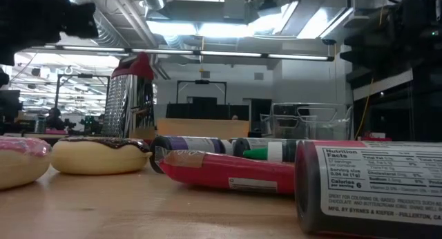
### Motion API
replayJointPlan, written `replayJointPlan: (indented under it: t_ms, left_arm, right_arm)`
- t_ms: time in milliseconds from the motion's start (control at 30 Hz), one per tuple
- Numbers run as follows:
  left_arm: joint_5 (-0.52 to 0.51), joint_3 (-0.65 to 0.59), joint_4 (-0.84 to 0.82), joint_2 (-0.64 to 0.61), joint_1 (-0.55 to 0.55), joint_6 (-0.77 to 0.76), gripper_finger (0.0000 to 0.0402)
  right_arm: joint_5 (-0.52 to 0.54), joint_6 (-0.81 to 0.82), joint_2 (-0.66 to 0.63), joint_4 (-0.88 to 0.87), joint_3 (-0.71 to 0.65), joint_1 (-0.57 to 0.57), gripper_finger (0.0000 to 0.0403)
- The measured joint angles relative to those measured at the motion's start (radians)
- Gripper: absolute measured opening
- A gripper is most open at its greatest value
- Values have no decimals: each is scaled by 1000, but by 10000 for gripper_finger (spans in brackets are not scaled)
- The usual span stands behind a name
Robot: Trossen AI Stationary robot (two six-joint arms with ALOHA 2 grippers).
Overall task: Pick & Place Food Item
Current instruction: Put the black doughnut into the green bin
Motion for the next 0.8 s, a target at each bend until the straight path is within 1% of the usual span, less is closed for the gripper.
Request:
replayJointPlan:
  t_ms: [100, 267, 367, 500, 600, 700, 800]
  left_arm:
    - [4, 0, 47, 0, 1, 29, 192]
    - [0, 0, 158, 0, 1, 31, 192]
    - [2, 0, 241, 0, 1, 19, 192]
    - [-11, 0, 310, 0, 0, -151, 192]
    - [-80, 0, 307, 0, 0, -242, 192]
    - [-95, 0, 300, 0, 0, -294, 192]
    - [-125, 0, 300, 0, 0, -409, 192]
  right_arm:
    - [-28, 24, 0, 27, 0, 0, 251]
    - [-109, 42, 0, 114, 0, 0, 251]
    - [-124, 41, 0, 145, 0, 0, 251]
    - [-103, 41, 0, 153, 0, 0, 251]
    - [-83, 41, 0, 152, 0, 0, 251]
    - [-79, 41, 0, 152, 0, 0, 252]
    - [-76, 46, 0, 152, 0, 0, 252]
